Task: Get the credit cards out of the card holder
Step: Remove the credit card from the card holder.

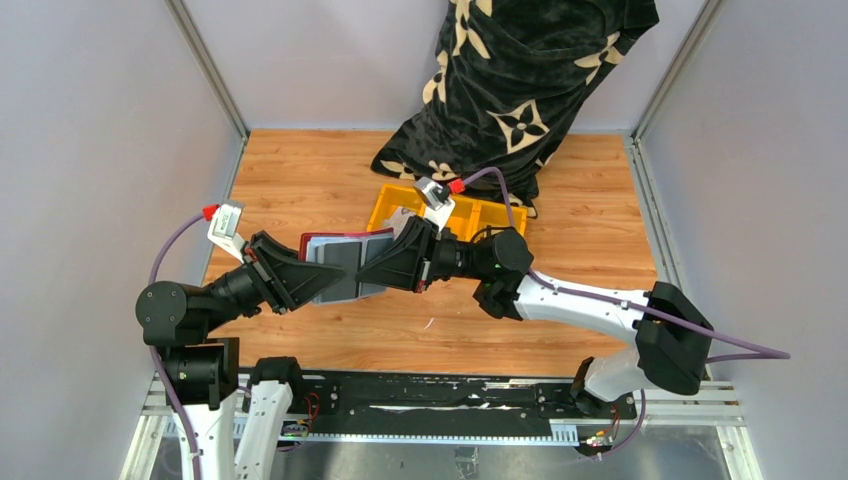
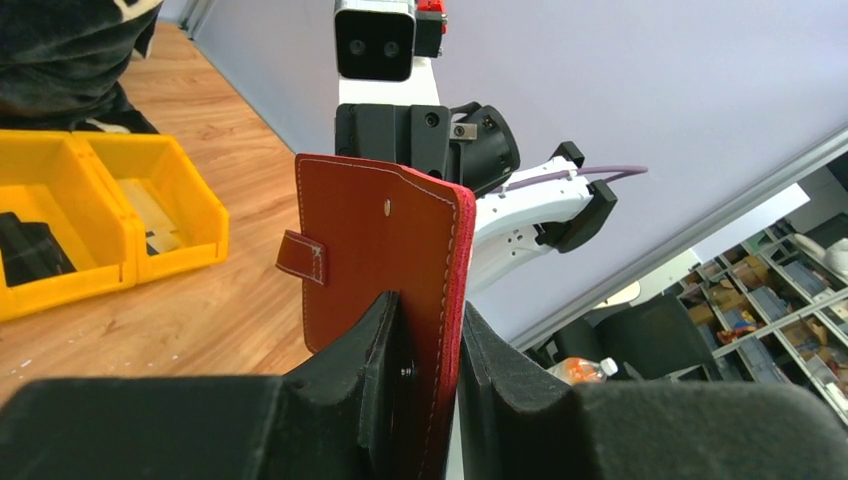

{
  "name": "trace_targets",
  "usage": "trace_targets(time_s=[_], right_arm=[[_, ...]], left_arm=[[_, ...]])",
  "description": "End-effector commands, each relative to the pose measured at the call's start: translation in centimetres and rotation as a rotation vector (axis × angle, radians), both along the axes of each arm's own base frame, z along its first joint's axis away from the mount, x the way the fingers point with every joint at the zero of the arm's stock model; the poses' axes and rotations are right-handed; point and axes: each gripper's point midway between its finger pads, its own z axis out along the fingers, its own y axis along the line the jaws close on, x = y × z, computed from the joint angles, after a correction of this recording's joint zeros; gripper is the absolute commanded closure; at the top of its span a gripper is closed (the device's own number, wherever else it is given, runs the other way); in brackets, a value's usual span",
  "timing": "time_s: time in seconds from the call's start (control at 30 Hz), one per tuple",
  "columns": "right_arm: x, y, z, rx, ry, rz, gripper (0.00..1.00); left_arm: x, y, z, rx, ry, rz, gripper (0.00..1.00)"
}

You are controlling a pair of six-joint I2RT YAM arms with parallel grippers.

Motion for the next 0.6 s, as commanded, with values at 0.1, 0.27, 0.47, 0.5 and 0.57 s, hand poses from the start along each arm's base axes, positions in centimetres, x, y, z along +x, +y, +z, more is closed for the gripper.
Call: trace_targets(time_s=[0.1, 0.27, 0.47, 0.5, 0.57], right_arm=[[0.5, -1.4, 0.3, 0.062, 0.037, -0.049, 1.00], [0.3, -1.5, 0.7, 0.070, 0.029, -0.045, 1.00], [0.3, -2.0, 0.0, 0.063, 0.036, -0.058, 1.00], [0.3, -2.0, -0.3, 0.060, 0.041, -0.062, 1.00], [0.4, -2.3, -0.4, 0.065, 0.046, -0.073, 1.00]], left_arm=[[-1.4, -0.2, 1.6, -0.008, -0.038, -0.027, 0.73], [-1.3, -0.2, 1.7, -0.011, -0.039, -0.023, 0.73], [-1.2, -0.2, 1.7, -0.009, -0.037, -0.024, 0.79], [-1.2, -0.2, 1.7, -0.009, -0.037, -0.023, 0.79], [-1.2, -0.2, 1.8, -0.011, -0.037, -0.021, 0.79]])
